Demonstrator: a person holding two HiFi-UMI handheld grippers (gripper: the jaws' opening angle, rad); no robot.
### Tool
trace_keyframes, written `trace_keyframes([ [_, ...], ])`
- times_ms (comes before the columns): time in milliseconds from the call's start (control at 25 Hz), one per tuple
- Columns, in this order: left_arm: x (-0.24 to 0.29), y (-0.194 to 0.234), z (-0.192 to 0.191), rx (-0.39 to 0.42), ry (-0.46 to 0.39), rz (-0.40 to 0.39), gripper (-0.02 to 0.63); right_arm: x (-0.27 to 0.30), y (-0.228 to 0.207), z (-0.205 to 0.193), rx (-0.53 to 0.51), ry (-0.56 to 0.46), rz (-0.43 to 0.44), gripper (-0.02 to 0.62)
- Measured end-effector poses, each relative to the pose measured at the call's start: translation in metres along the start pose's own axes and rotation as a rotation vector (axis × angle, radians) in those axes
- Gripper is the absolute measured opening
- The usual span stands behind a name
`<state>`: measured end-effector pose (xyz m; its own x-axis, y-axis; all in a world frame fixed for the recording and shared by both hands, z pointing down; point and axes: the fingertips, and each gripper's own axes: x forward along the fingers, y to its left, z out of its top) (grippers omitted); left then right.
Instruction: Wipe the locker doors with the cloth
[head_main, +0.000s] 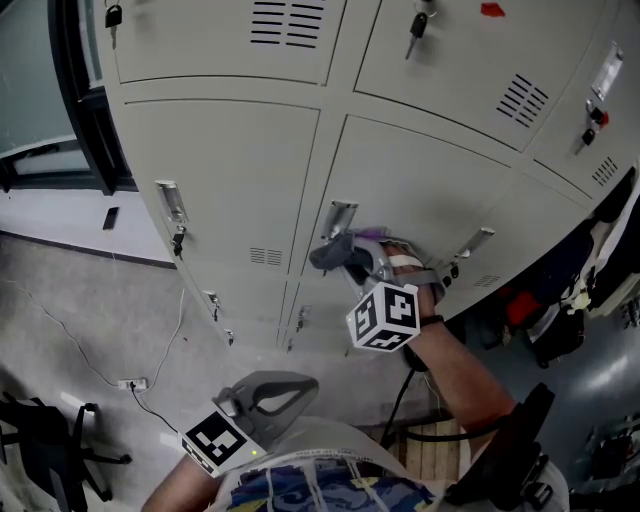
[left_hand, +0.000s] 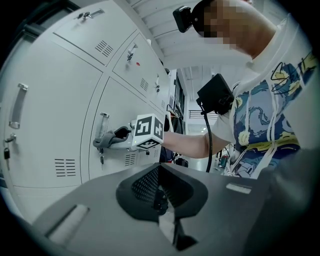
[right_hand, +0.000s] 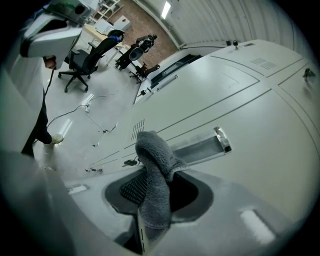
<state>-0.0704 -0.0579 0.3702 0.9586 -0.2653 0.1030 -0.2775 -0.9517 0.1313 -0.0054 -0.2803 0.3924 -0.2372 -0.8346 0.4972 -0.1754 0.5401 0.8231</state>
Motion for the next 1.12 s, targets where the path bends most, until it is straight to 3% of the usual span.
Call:
trace_keyframes([
  [360,-0.001,-0.002,0.001,0.009,0.006,-0.012,0.002,-0.017,-0.007,0.010,0.029,-0.017,0.066,0.117],
  [800,-0.003,-0.003,0.006,0.031,0.002,-0.019,0.002,-0.117,-0.155,0.098,-0.017,-0.195,-0.342,0.117],
  [920,-0.006,-0.003,0.008,0.023,-0.005,-0.013,0.002,-0.112,-0.174,0.104,-0.027,-0.191,-0.392,0.117],
  [1120,-0.012,0.006,0.008,0.011,-0.019,0.022,0.002,-0.092,-0.176,0.105,-0.060,-0.208,-0.405,0.117],
])
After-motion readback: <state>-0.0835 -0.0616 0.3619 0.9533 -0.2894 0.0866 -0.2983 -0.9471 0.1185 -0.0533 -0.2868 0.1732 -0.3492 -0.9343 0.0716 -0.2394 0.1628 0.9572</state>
